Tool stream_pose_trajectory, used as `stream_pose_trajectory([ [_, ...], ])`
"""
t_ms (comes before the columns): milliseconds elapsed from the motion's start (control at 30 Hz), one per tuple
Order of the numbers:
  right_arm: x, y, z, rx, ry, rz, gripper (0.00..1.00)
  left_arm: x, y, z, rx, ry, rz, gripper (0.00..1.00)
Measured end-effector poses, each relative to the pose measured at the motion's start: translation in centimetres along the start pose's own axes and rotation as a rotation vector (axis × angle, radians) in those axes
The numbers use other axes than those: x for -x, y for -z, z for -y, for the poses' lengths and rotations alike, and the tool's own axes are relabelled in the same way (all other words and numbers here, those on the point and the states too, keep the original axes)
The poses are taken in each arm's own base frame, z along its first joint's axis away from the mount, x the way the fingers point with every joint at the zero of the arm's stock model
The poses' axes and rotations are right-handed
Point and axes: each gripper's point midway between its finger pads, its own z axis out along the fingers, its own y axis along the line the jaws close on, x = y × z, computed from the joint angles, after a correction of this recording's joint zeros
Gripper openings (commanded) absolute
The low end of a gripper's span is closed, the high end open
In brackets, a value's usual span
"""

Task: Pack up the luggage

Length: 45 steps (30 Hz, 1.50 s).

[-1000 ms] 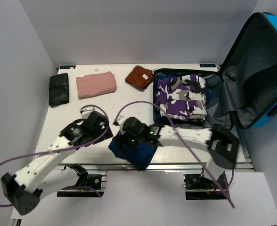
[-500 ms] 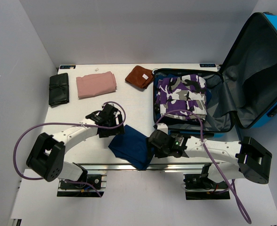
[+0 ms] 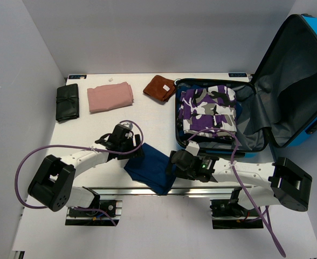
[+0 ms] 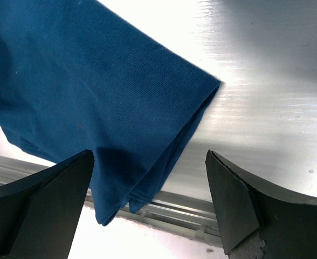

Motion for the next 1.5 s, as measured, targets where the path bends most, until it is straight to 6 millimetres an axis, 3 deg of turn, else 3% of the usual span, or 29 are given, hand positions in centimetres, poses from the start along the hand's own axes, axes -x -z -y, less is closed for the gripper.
stream_pose_trajectory([
  [233,-0.2,-1.4,0.0,-0.015,-0.023,-0.009,0.88,-0.2,-0.1,0.2,-0.033,0.010,0.023,0.77],
  [333,0.2,-2.1,-0.1,-0.014,-0.032,-0.001,0.82,-0.3,-0.2,0.2,-0.033,0.014,0.027,0.70],
  [400,0.5,-2.4,-0.4,-0.003,-0.041,0.001,0.75,-0.3,-0.3,0.2,-0.035,0.016,0.028,0.63],
  [567,0.7,-2.9,-0.6,0.007,-0.038,0.001,0.58,-0.7,-0.6,0.4,-0.056,0.017,0.026,0.59],
  [667,0.8,-3.1,-0.7,0.014,-0.029,0.001,0.49,-1.0,-0.6,0.6,-0.080,0.025,0.028,0.51],
  [700,0.8,-3.1,-0.9,0.019,-0.026,0.000,0.45,-1.2,-0.7,0.7,-0.089,0.027,0.028,0.48],
  [733,0.8,-3.1,-1.0,0.026,-0.022,-0.003,0.33,-1.4,-0.7,0.8,-0.103,0.030,0.026,0.37],
  [800,0.7,-3.1,-1.3,0.043,-0.004,-0.009,0.20,-2.1,-0.7,0.8,-0.118,0.039,0.014,0.25],
  [833,0.7,-3.1,-1.6,0.055,0.002,-0.013,0.09,-2.3,-0.7,0.9,-0.125,0.045,0.011,0.11],
  [900,0.5,-3.0,-1.8,0.072,0.038,-0.027,0.02,-2.5,-0.5,1.0,-0.132,0.051,0.006,0.00],
  [1033,0.4,-2.4,-2.6,0.100,0.136,-0.053,0.00,-3.6,0.9,0.7,-0.103,0.046,-0.029,0.00],
  [1133,2.3,-1.1,-5.0,0.134,0.236,-0.021,0.00,-3.8,2.6,1.2,-0.108,0.029,-0.033,0.00],
  [1300,8.1,2.3,-9.1,0.153,0.343,0.116,0.00,-0.2,5.4,5.2,-0.209,-0.015,0.065,0.00],
  [1367,10.7,3.7,-9.0,0.126,0.356,0.182,0.00,1.6,6.0,7.4,-0.239,-0.044,0.087,0.00],
  [1500,16.2,5.8,-6.1,-0.004,0.364,0.297,0.00,4.7,6.4,11.9,-0.304,-0.110,0.123,0.00],
])
